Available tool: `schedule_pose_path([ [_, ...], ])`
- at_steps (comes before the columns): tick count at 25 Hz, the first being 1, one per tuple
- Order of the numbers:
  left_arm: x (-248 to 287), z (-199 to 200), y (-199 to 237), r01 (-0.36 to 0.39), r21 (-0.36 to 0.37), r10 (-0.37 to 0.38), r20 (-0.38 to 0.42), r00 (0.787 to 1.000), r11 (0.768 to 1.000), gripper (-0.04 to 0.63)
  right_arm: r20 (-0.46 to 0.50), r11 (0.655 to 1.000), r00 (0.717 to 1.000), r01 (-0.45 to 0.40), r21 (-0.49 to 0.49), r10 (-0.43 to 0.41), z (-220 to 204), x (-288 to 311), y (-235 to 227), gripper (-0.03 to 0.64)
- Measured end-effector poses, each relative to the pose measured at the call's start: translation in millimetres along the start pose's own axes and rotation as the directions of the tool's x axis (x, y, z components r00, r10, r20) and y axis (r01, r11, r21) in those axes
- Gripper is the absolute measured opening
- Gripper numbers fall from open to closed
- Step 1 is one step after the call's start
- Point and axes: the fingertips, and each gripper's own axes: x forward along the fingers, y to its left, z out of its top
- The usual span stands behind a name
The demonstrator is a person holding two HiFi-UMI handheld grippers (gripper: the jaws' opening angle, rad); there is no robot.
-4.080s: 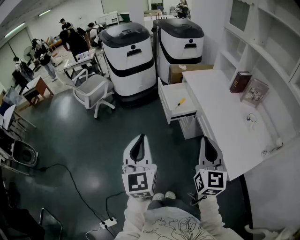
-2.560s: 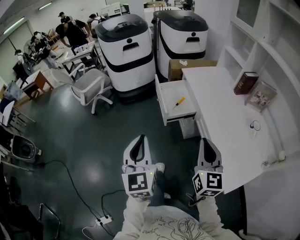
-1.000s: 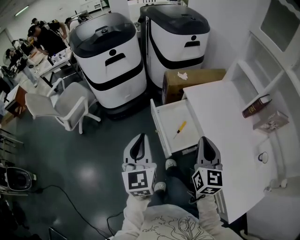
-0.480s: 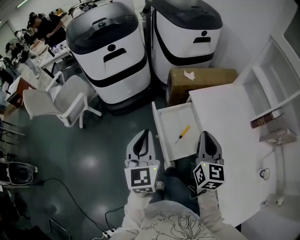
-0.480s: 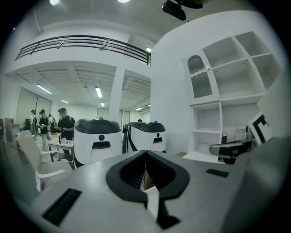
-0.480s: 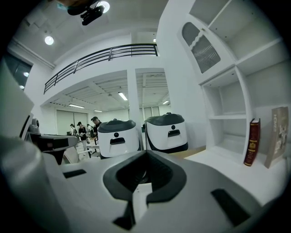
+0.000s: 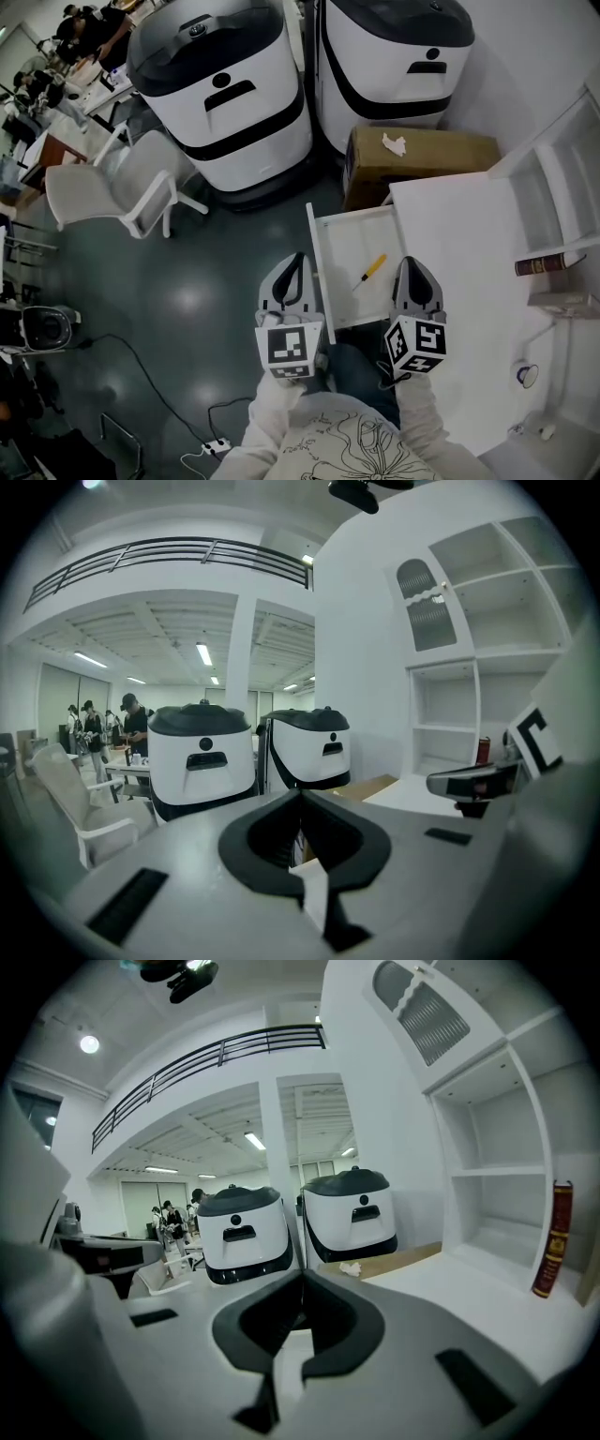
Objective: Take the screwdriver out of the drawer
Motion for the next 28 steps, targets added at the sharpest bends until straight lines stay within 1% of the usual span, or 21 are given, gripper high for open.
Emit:
schedule_pose_path([
  [9,47,-28,-2,-0.027,-0.029,0.025,-0.074,0.997,0.999,0.006,-0.103,0.999,0.993,-0.052,-0.016,0.050,-33,46,-8,0.003],
  [17,60,-61,6,-0.051,-0.043,0.044,-0.146,0.988,0.998,0.006,-0.197,0.998,0.978,-0.062,-0.002,0.060,-75,72,-5,0.003],
  [22,64,-82,10,-0.030,-0.049,0.021,-0.190,0.982,0.998,0.008,-0.263,0.999,0.964,-0.032,0.029,0.038,-106,77,-2,0.005],
  [25,71,-95,15,-0.005,-0.051,-0.006,-0.217,0.976,0.999,0.008,-0.309,0.998,0.951,-0.006,0.068,0.027,-127,82,-1,0.005],
  [28,80,-109,18,0.014,-0.042,-0.024,-0.243,0.970,0.999,0.008,-0.350,0.996,0.937,0.021,0.084,0.010,-149,90,-3,0.021],
])
